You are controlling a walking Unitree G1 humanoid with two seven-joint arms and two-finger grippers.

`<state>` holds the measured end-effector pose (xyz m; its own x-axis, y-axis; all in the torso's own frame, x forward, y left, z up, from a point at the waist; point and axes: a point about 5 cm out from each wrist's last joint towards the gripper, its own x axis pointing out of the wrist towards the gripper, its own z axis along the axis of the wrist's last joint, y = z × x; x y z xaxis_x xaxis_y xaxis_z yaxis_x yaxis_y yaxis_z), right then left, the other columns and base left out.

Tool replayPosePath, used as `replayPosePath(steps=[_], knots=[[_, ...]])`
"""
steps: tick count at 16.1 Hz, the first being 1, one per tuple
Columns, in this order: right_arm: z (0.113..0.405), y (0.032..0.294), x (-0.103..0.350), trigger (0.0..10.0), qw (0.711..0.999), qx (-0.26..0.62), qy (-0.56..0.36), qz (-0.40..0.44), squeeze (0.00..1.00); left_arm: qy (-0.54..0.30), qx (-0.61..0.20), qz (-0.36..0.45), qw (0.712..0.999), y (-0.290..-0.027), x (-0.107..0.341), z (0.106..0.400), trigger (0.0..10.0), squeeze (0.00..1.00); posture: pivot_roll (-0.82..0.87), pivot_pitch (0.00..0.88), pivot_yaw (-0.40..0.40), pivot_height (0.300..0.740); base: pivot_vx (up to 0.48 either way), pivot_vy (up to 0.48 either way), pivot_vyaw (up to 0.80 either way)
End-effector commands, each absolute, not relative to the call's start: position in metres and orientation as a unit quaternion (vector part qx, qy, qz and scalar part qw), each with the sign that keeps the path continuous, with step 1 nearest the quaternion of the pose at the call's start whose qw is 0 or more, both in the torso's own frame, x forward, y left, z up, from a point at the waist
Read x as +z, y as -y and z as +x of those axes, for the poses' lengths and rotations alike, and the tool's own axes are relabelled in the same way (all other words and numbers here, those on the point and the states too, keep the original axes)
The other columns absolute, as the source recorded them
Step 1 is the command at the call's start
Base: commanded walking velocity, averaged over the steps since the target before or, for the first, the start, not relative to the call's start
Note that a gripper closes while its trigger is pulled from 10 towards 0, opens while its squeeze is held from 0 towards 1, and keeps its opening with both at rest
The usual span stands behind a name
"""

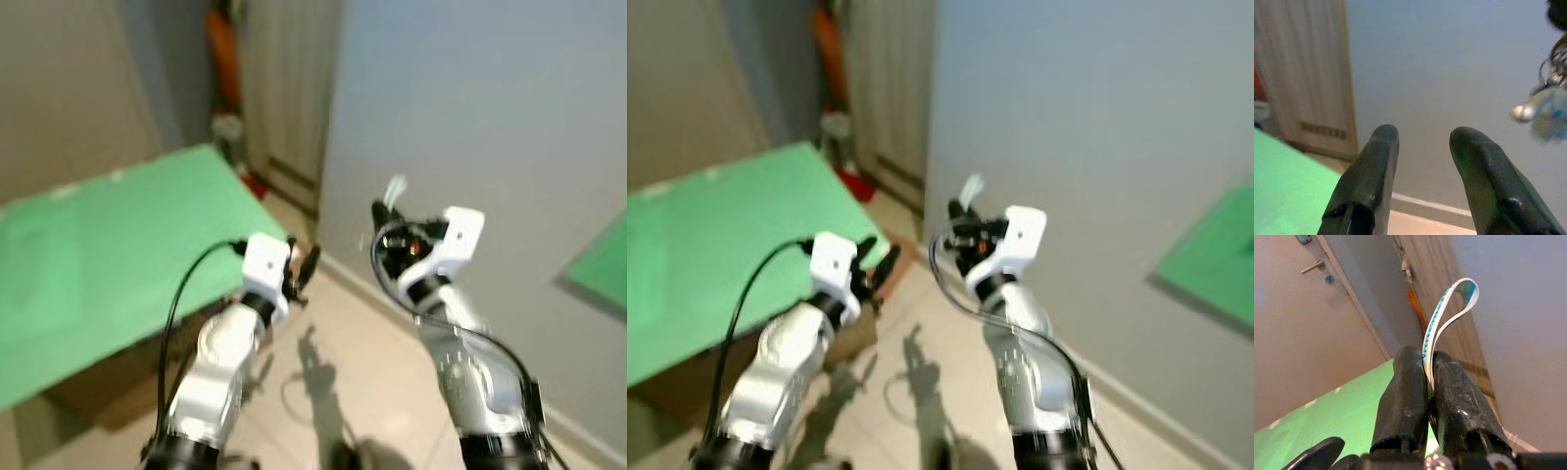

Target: Hang keys on a hook

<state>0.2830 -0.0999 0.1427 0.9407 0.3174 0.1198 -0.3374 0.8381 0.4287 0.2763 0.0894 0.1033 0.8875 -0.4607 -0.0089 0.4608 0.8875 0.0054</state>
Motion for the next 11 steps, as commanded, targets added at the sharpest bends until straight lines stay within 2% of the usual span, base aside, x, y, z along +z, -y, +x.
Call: replayPosePath(steps=[1,6,7,9,11], knots=[[0.284,0.097,0.158,10.0,0.953,0.197,0.050,0.224,0.00,0.019,-0.247,-0.016,0.969,-0.086,0.119,0.280,10.0,0.00,0.07,0.097,-0.024,0.740,0.000,0.000,0.00],[0.285,0.096,0.190,10.0,0.923,0.251,0.098,0.274,0.00,0.103,-0.306,-0.153,0.934,-0.089,0.183,0.284,10.0,0.00,0.06,0.120,-0.024,0.740,0.000,0.000,0.00],[0.284,0.096,0.205,10.0,0.905,0.275,0.123,0.302,0.00,0.125,-0.350,-0.189,0.909,-0.092,0.204,0.279,10.0,0.00,0.06,0.122,-0.023,0.740,0.000,0.000,0.00],[0.282,0.098,0.224,10.0,0.875,0.310,0.155,0.338,0.00,0.139,-0.426,-0.202,0.871,-0.094,0.224,0.266,10.0,0.00,0.07,0.125,-0.023,0.740,0.000,0.000,0.00],[0.280,0.102,0.239,10.0,0.844,0.336,0.179,0.379,0.00,0.148,-0.469,-0.198,0.847,-0.096,0.236,0.255,10.0,0.00,0.07,0.129,-0.026,0.740,0.000,0.000,0.00]])
